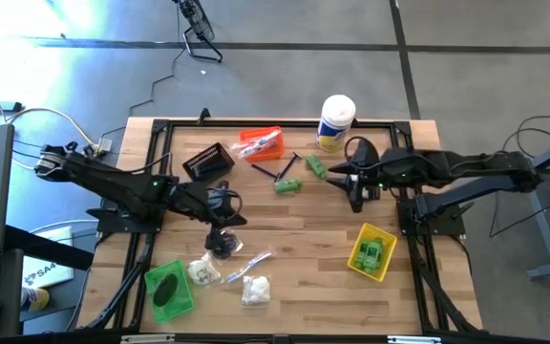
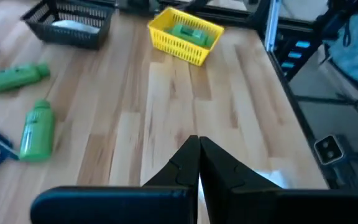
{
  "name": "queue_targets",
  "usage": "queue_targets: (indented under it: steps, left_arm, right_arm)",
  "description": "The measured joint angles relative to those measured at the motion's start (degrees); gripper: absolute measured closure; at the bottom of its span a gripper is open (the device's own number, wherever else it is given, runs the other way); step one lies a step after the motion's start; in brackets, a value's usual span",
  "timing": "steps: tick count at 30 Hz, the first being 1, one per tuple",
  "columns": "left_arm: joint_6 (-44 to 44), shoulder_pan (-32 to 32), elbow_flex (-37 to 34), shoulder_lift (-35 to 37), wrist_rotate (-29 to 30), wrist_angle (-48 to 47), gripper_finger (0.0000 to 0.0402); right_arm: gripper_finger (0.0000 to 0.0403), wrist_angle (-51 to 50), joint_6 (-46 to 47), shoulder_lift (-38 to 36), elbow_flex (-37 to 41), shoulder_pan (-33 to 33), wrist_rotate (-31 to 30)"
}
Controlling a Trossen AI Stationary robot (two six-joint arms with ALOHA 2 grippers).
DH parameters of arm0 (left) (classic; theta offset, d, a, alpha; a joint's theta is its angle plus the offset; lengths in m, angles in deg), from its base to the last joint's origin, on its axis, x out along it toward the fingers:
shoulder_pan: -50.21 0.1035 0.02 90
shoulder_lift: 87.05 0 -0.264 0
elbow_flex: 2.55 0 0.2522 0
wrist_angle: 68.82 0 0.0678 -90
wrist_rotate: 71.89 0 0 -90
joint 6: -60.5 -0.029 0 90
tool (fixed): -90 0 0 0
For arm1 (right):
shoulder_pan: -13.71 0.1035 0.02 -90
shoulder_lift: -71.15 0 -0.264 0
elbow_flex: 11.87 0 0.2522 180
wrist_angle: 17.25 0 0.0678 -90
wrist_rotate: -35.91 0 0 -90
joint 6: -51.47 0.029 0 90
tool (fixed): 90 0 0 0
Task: Pick & Place Travel size toiletries
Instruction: Put the black hairbrush into the green bin
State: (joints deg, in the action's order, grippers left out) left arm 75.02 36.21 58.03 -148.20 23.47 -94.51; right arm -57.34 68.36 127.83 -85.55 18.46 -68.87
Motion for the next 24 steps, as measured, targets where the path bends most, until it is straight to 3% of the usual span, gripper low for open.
queue_targets:
  steps: [2, 8, 12, 24]
  left_arm:
    - [-0.3, -1.0, -1.5, 0.8, 1.0, -0.1, 0.0396]
    - [2.3, -3.5, -9.5, 1.5, 3.1, 15.2, 0.0396]
    - [4.9, -4.4, -14.0, 2.1, 3.3, 20.0, 0.0396]
    - [15.7, -6.7, -16.2, 3.3, 2.9, 13.4, 0.0396]
  right_arm:
    - [0.0262, -0.1, 0.0, 0.5, 0.0, 0.0, 0.1]
    - [0.0262, 0.1, 0.0, 1.5, 0.0, 0.0, 0.2]
    - [0.0262, -0.4, -0.2, 1.6, 0.0, 0.0, 0.2]
    - [0.0262, 0.3, -0.2, 1.9, 0.0, 0.0, -0.1]
